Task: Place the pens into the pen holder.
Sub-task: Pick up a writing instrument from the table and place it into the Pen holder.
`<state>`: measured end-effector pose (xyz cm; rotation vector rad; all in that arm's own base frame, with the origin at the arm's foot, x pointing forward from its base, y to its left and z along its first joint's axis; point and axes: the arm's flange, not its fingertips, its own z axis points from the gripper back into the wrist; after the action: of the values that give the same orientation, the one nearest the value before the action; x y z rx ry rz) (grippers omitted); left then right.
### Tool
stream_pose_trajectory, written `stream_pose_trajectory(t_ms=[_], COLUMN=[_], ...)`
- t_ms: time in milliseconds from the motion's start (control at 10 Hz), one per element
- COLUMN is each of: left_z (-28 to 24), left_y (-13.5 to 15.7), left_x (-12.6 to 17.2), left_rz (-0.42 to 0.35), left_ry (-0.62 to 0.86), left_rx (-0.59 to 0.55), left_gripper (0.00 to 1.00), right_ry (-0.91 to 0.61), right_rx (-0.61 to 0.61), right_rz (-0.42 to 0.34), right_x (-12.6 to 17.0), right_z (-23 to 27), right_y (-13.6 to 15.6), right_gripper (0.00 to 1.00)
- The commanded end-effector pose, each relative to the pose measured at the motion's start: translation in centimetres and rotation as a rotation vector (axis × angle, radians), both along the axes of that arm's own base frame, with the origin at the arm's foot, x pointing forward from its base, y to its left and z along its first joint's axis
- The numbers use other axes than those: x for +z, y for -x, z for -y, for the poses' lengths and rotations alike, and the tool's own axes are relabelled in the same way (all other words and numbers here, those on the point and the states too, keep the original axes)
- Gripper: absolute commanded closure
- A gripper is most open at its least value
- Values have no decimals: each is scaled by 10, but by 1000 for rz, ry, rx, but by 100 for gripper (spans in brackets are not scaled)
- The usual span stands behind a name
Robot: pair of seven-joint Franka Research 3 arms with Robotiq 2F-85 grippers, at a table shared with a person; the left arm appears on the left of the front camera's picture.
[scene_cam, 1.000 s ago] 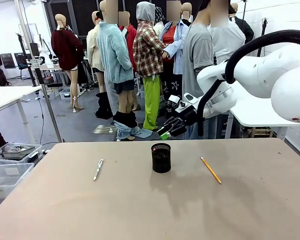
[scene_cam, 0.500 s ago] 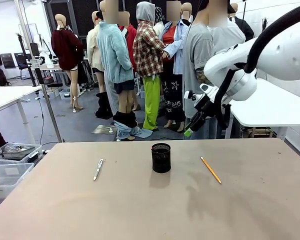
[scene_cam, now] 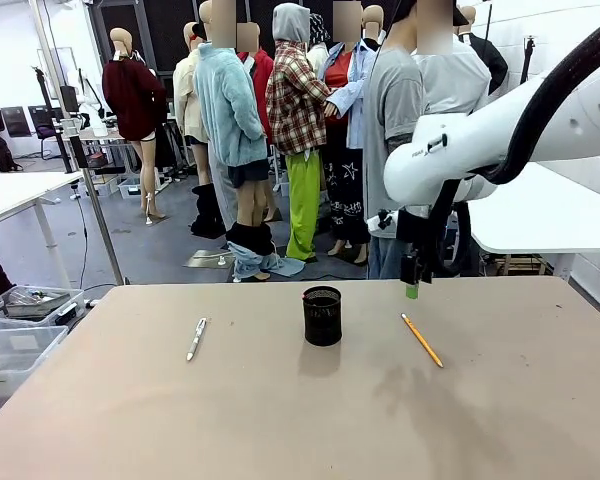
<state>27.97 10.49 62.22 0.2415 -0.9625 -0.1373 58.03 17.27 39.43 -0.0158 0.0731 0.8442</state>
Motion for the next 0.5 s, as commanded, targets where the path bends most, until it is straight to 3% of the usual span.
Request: stream_pose_trajectory(t_ms=[0,200,400], left_z=[0,0,0], left_y=[-1,-1,-1], left_x=[0,0,0], left_rz=[7,7,7], left_ry=[2,2,2], left_rx=[2,2,2], left_gripper=[0,0,0], right_ry=[23,36,40], right_rx=[-17,-41,-143], right_rz=[-166,-208,-163], right_x=[-10,-34,-55], right_z=[-27,-31,-30], right_y=[-30,-31,-17], right_gripper=[23,23,23])
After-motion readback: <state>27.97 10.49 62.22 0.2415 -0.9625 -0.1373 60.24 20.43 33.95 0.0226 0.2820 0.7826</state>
